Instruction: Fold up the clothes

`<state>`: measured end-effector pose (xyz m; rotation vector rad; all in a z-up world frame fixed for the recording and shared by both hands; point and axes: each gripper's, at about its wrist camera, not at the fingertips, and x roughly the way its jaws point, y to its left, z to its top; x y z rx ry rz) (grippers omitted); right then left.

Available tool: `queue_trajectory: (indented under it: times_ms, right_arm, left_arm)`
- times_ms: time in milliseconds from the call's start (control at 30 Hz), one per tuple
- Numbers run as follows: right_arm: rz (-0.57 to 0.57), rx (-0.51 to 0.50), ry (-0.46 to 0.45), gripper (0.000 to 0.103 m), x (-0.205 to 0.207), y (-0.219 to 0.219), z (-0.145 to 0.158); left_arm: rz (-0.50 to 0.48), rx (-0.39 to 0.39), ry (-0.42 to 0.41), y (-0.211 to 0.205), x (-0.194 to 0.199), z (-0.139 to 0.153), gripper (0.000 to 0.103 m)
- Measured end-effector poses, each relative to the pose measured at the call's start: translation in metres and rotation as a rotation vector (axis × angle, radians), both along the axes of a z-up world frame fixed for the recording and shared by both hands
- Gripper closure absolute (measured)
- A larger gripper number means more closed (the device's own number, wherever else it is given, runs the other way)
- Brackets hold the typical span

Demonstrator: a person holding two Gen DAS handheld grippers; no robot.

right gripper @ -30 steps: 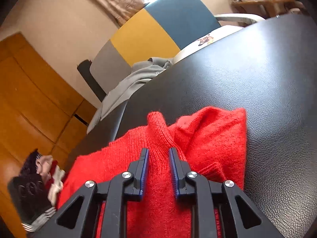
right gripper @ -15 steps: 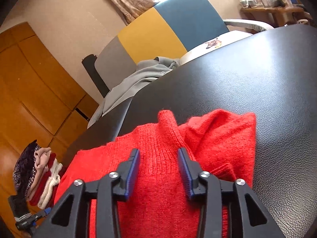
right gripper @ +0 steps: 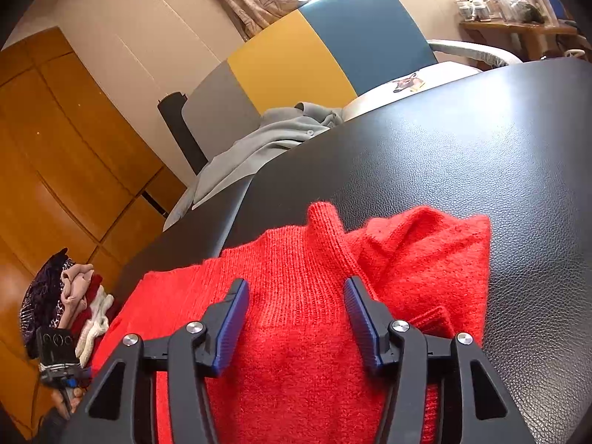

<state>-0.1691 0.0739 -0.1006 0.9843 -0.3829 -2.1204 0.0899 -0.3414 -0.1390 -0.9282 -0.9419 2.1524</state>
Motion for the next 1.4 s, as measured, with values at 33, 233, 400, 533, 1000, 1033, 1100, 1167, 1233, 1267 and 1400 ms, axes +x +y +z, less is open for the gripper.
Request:
queue_trajectory:
  times_ms: [33,233,400,533,1000,1033,1100,1167,1233,1267,1400]
  right_arm:
    - [0.001,-0.002,0.0,0.047,0.0,0.0,0.0]
    - [0.008,-0.016,-0.003,0.044,0.0,0.002,0.0]
    - [0.016,-0.038,-0.009,0.042,-0.001,0.005,0.0]
    - [0.021,-0.051,-0.011,0.041,-0.001,0.006,0.0]
    - [0.034,-0.064,-0.007,0.036,0.0,0.004,0.001]
    - [0.035,-0.062,-0.007,0.036,0.0,0.003,0.001]
    - [0.035,-0.061,-0.006,0.036,0.001,0.003,0.001]
    - [0.038,-0.065,-0.006,0.035,0.0,0.003,0.001]
    - [0.042,-0.072,-0.007,0.034,0.0,0.004,0.001]
    - [0.047,-0.078,-0.008,0.034,0.0,0.004,0.0]
    - [0.071,-0.091,-0.01,0.032,0.0,0.003,0.0]
  left_arm:
    - [-0.039,0.012,0.006,0.003,-0.002,0.001,0.056]
    - [-0.245,-0.152,-0.148,0.033,0.0,-0.015,0.067]
    - [-0.213,-0.177,-0.154,0.029,0.015,-0.005,0.083]
    - [-0.165,-0.185,-0.157,0.023,0.027,-0.001,0.083]
    - [-0.033,-0.105,-0.121,0.019,0.035,0.01,0.053]
    - [-0.035,-0.104,-0.133,0.024,0.028,0.007,0.054]
    - [-0.053,-0.157,-0.173,0.036,0.02,0.0,0.078]
    - [-0.086,-0.29,-0.213,0.052,0.024,-0.005,0.096]
    - [-0.108,-0.367,-0.221,0.061,0.038,-0.008,0.096]
    - [-0.09,-0.363,-0.235,0.057,0.043,-0.009,0.097]
    - [-0.003,-0.329,-0.27,0.046,0.055,-0.004,0.094]
